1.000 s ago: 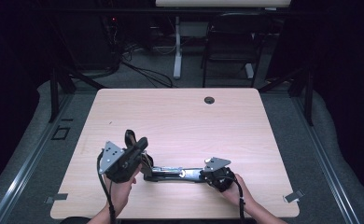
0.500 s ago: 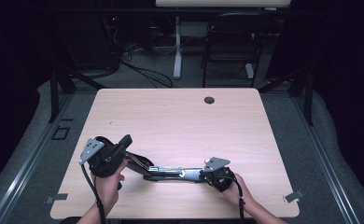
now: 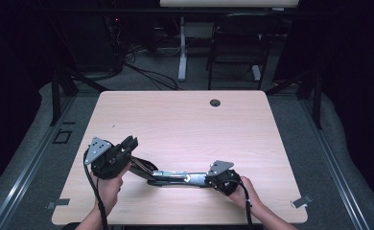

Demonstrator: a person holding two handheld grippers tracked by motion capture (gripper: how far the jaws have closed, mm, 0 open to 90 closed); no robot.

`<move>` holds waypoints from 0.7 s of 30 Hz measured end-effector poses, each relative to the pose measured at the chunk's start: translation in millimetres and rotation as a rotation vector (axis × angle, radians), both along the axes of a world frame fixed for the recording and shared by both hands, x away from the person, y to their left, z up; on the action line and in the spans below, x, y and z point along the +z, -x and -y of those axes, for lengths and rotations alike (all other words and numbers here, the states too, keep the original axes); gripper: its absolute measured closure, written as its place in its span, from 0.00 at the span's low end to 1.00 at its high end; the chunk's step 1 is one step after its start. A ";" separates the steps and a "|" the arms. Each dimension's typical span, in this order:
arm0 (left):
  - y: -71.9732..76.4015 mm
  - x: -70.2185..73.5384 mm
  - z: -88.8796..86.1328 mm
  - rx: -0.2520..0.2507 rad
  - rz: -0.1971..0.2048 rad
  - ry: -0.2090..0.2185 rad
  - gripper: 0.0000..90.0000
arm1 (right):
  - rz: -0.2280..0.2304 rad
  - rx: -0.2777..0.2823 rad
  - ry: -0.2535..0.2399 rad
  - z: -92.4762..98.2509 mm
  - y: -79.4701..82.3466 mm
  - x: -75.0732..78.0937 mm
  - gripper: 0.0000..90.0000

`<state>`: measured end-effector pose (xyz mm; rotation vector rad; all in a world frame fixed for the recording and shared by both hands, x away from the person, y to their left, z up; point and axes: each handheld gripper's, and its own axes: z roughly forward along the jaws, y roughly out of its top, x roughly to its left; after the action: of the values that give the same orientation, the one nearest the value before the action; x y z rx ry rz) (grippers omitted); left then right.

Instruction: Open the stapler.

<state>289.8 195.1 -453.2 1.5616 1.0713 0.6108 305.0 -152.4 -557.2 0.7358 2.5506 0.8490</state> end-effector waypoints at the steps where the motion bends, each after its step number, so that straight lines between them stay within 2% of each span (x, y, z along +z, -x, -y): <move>1: 0.1 1.2 0.5 -0.004 0.001 -0.012 0.80 | -0.008 0.001 -0.006 -0.2 -0.9 0.3 0.91; 4: -0.3 4.3 3.5 -0.031 0.003 -0.050 0.71 | -0.045 0.017 0.018 0.9 -5.1 5.4 0.82; 6: -0.1 5.5 6.8 -0.060 -0.011 -0.084 0.62 | -0.046 0.023 0.002 1.9 -6.1 8.0 0.81; 7: 0.3 5.6 8.4 -0.080 -0.018 -0.101 0.58 | -0.046 0.031 0.014 2.9 -6.7 11.4 0.79; 9: 0.8 5.3 13.2 -0.111 -0.024 -0.126 0.52 | -0.050 0.045 0.002 4.8 -8.8 15.3 0.74; 10: 1.2 5.3 15.3 -0.126 -0.029 -0.138 0.45 | -0.049 0.037 -0.002 7.1 -10.3 18.8 0.68; 11: 1.6 5.6 17.5 -0.138 -0.034 -0.152 0.45 | -0.049 0.037 -0.002 7.1 -10.3 18.8 0.68; 12: 1.9 5.6 19.4 -0.146 -0.036 -0.164 0.40 | -0.045 0.024 -0.017 9.5 -11.5 21.0 0.63; 16: 2.5 6.3 23.9 -0.173 -0.046 -0.197 0.34 | -0.055 0.013 0.002 12.1 -12.9 28.6 0.59; 18: 2.2 5.9 25.8 -0.186 -0.062 -0.207 0.30 | -0.055 0.010 -0.019 12.6 -12.8 32.9 0.56; 20: 2.1 5.1 28.0 -0.202 -0.082 -0.216 0.26 | -0.061 0.013 -0.017 13.7 -13.1 37.3 0.48; 21: 2.3 4.8 29.4 -0.207 -0.093 -0.227 0.20 | -0.074 0.004 -0.019 14.6 -13.5 39.1 0.44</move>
<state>287.4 165.7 -448.4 1.8870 0.9171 0.5361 318.5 -167.0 -518.1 0.7822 2.6124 0.8637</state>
